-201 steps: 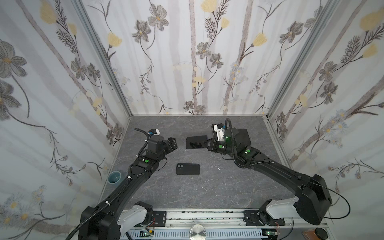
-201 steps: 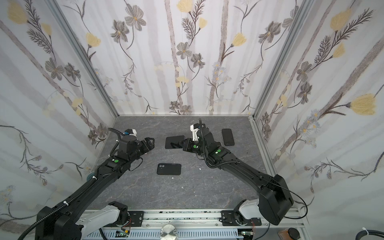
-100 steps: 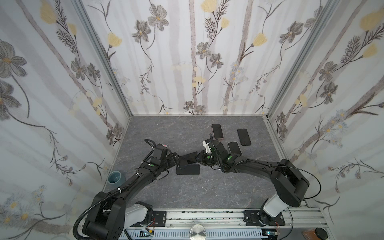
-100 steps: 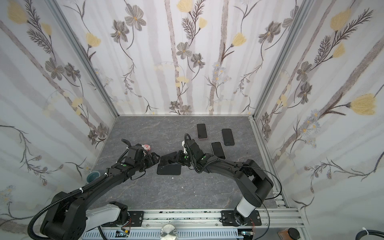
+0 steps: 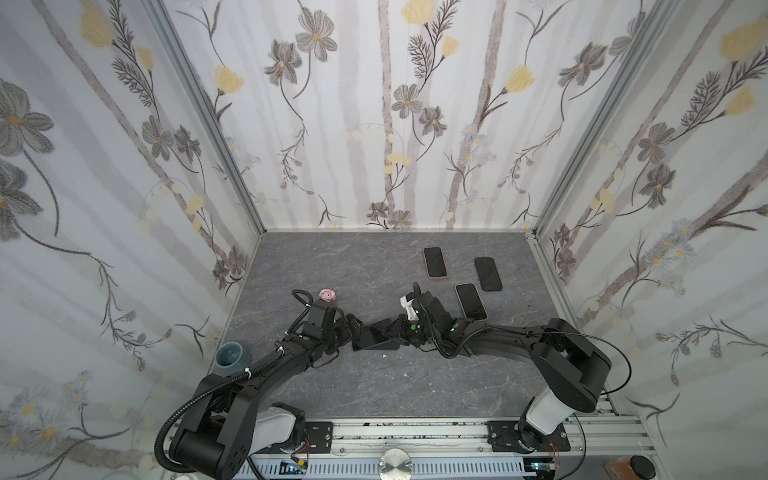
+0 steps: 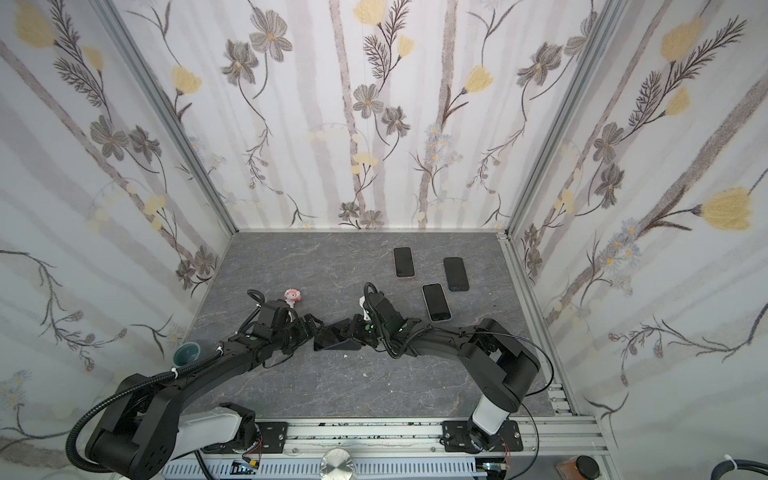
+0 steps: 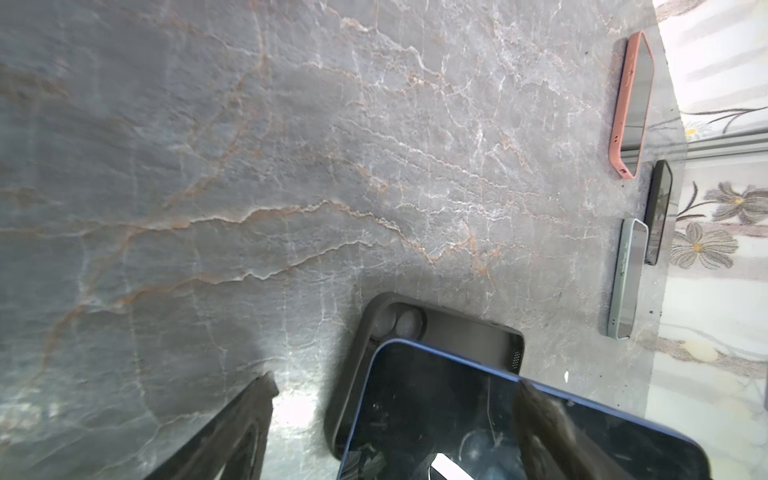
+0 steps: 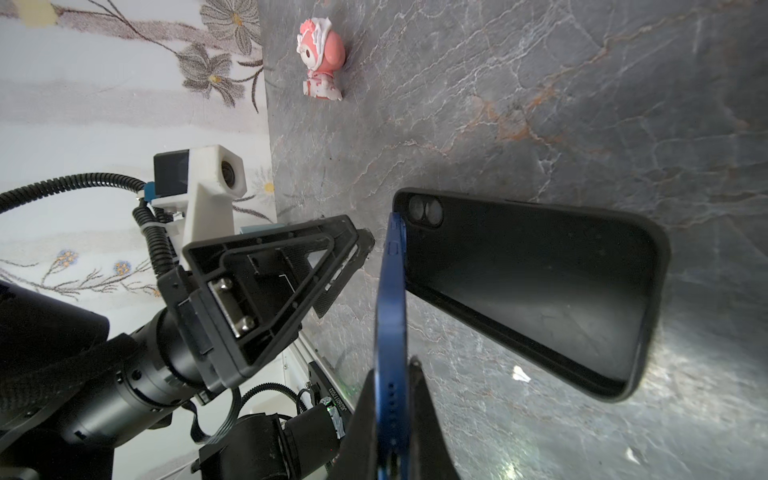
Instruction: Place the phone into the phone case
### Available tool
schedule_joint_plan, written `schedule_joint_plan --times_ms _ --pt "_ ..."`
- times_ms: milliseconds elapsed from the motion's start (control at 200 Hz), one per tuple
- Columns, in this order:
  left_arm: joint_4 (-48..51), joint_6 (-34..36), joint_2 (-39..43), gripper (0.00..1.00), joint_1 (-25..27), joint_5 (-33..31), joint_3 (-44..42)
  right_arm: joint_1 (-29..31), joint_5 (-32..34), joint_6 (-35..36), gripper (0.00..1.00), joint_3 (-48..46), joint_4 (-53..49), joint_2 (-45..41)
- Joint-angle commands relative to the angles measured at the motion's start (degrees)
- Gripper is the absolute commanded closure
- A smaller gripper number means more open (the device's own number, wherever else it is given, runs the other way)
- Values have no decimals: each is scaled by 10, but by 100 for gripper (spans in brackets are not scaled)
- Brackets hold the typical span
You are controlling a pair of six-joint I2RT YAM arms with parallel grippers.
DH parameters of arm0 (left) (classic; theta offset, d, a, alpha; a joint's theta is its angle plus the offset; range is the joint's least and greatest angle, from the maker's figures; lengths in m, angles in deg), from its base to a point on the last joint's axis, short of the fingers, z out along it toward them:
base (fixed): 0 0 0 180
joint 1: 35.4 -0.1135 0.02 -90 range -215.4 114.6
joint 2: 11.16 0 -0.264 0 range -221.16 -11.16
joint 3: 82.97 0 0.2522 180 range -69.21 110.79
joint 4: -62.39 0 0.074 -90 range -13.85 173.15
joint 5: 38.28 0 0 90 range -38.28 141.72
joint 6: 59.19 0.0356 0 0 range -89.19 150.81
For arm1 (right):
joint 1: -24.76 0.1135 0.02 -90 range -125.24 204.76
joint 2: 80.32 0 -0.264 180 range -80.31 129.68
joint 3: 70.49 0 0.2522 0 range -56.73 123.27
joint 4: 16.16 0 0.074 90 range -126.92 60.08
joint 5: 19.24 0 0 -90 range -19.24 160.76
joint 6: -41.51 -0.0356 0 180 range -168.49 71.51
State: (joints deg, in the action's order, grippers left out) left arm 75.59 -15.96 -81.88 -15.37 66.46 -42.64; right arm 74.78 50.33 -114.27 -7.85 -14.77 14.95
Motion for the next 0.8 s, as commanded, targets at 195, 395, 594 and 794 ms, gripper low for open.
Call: schedule_joint_plan --times_ms 195,395,594,794 --pt "-31 -7 -12 14 0 20 0 -1 19 -12 100 -11 51 -2" --pt "-37 -5 -37 14 0 33 4 -1 16 -14 100 -12 60 10" --pt "-26 -2 -45 15 0 38 16 -3 12 -16 100 -14 72 16" --pt "-28 0 -44 15 -1 32 21 -6 2 -15 100 -4 68 29"
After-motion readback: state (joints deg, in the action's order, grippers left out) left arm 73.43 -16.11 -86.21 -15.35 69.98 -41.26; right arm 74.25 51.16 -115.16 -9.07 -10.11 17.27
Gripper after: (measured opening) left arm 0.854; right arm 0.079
